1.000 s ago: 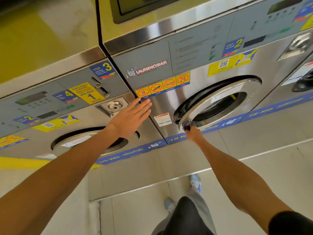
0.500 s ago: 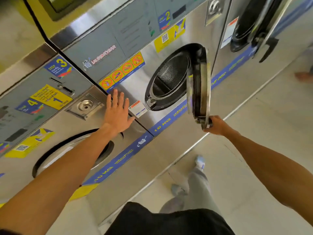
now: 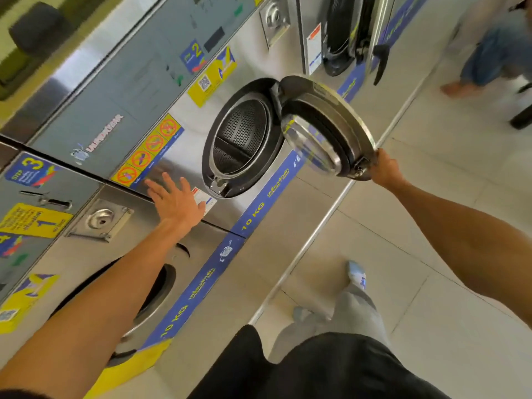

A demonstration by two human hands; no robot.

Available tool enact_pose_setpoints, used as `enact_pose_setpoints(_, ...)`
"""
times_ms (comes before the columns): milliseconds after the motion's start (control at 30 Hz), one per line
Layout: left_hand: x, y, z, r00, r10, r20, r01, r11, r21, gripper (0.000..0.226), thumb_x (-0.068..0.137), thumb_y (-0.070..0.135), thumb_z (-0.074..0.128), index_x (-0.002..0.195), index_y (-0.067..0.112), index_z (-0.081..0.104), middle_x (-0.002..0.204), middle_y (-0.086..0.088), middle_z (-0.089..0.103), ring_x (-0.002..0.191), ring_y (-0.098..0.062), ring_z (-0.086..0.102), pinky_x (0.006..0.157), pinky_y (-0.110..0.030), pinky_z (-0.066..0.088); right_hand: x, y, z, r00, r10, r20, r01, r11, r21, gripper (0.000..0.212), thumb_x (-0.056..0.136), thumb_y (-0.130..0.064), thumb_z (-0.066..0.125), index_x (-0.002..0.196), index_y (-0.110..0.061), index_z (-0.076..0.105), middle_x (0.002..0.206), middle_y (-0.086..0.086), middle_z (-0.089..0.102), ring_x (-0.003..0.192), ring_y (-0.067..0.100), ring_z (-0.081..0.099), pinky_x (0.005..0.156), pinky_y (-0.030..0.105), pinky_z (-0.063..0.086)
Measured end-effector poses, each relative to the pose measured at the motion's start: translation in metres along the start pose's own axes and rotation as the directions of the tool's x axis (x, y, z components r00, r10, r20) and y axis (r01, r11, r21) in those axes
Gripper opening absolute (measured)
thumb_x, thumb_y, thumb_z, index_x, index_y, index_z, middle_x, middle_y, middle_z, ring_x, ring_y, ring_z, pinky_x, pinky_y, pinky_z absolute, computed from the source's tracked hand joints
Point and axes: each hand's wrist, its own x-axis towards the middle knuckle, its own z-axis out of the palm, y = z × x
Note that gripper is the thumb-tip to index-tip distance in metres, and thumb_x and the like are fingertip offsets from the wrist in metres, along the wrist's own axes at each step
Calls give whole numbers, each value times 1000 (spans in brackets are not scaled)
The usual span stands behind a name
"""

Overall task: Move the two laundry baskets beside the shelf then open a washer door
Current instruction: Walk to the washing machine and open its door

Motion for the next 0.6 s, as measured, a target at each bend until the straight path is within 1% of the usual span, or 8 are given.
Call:
enact_pose_setpoints(100,8,9,-7,999,-16,37,19,997,-71,93,89,65,50,156,12,16,162,-28,5,147,-54,7,116,-63,20,15,11,-13,999,-20,30,22,999,-38,41,89,-16,56,130,-11,48,123,21,60,113,44,58,92,42,47)
enact_pose_setpoints(233,13,18,-20,998,-25,56,31,993,-116,90,88,63,55,153,10,22,162,-25,10,147,-50,13,115,-60,24,31,23,-23,996,-60,68,66,994,-88,42,95,-21,45,134,-5,43,120,27,60,108,50,58,92,48,48)
enact_pose_setpoints(300,16,21,-25,997,-17,77,28,988,-152,90,86,64,56,152,10,25,161,-24,14,145,-48,18,114,-57,27,35,25,-25,994,-70,79,80,990,-120,44,95,-26,35,133,-4,42,109,25,59,104,48,59,91,50,48)
enact_pose_setpoints(333,17,22,-27,996,-3,88,18,985,-170,91,86,64,57,152,11,24,161,-23,16,144,-47,21,113,-56,29,35,24,-29,994,-54,93,65,990,-124,41,97,-25,34,132,-5,42,99,19,55,103,46,60,89,49,49)
enact_pose_setpoints(400,18,27,-29,992,35,124,-8,978,-209,93,84,66,57,153,13,24,160,-21,20,143,-43,25,111,-54,33,36,26,-33,992,-67,105,82,986,-147,36,100,-20,35,131,-4,43,90,12,48,100,43,60,86,47,49)
enact_pose_setpoints(433,18,30,-30,988,52,143,-18,973,-231,92,84,66,57,152,13,25,159,-19,22,142,-41,27,110,-53,35,40,29,-34,991,-84,101,98,984,-147,37,100,-21,33,129,-2,44,91,14,50,98,43,61,85,47,50)
enact_pose_setpoints(500,13,38,-32,983,76,170,-25,958,-285,88,83,65,59,149,13,30,155,-18,29,140,-40,31,106,-53,38,50,39,-32,980,-136,148,158,977,-144,49,94,-28,24,127,2,45,104,25,58,93,47,63,84,50,51)
enact_pose_setpoints(600,6,50,-32,976,98,196,-13,918,-397,87,82,64,61,149,15,33,150,-16,35,138,-40,36,103,-53,41,59,47,-32,978,-112,178,130,987,-95,41,99,-19,37,131,5,42,117,30,59,94,50,64,83,49,52)
